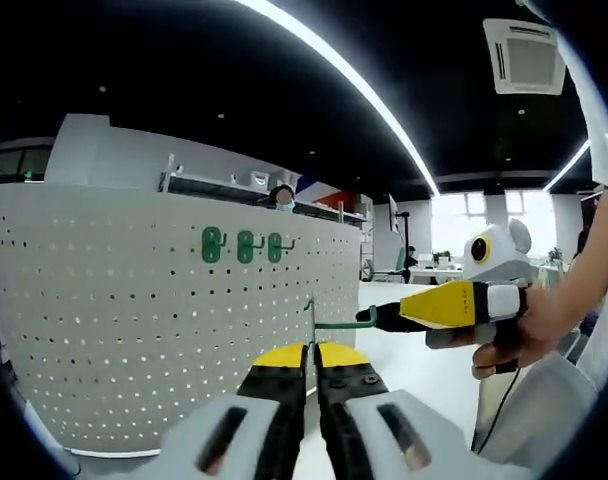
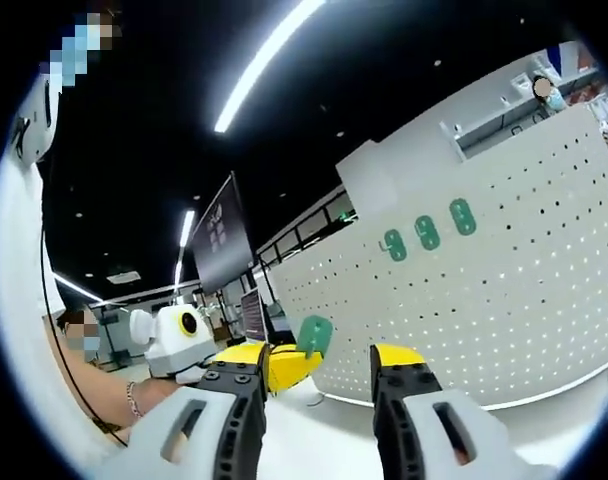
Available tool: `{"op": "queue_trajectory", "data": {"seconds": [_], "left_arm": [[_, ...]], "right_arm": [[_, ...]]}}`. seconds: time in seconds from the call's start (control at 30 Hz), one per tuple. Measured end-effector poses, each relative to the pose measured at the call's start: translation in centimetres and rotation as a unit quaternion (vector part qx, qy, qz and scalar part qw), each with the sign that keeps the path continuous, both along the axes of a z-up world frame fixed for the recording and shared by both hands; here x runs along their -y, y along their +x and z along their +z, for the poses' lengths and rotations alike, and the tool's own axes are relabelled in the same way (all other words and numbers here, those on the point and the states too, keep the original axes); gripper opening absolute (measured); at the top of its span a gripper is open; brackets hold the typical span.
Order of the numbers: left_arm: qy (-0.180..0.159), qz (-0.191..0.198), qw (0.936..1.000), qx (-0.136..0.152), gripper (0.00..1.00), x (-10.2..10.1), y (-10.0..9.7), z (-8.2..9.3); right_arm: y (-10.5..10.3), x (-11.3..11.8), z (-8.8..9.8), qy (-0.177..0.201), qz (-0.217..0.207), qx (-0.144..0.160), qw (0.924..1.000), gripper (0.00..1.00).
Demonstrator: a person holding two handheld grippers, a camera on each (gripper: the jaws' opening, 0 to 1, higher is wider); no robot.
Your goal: Insert the hook assembly into the mounting plate slot until the hook locks in place.
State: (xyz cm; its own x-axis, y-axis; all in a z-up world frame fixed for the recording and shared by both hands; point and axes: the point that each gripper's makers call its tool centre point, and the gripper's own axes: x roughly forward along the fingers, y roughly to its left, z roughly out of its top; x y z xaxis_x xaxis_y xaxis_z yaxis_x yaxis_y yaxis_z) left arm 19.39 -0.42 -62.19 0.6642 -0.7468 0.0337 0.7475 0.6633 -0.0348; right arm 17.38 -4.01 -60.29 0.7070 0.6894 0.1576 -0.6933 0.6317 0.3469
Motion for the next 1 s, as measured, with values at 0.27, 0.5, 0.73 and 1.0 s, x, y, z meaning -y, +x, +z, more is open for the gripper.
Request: {"op": "queue_trajectory", "data": {"seconds": [0.27,0.5,0.73,1.0], "left_arm": [[0.0,-0.001,1.0,0.003,0.02,0.4,-0.1,0.2],[0.003,0.002,1.0,0.007,0.02,0.2,-0.2,0.2],[0.004,0.003,1.0,0.008,0.02,0.3,-0.3,0.1],[0.007,0.005,0.9999,0.01,0.02,0.6,-0.4,0.1]], "right_arm": [[0.3,-1.0,0.2,0.005,0.007,-0.007,0.9999,0.25],[0.9,-1.5,-0.2,0.012,0.011,-0.034,0.9993,0.16],[1.0,-2.1,-0.4,0.02,0.017,-0.05,0.9984,0.08],[1.6,-2.4,-0.5,0.025,0.01,-0.061,0.9978,0.03]]}}
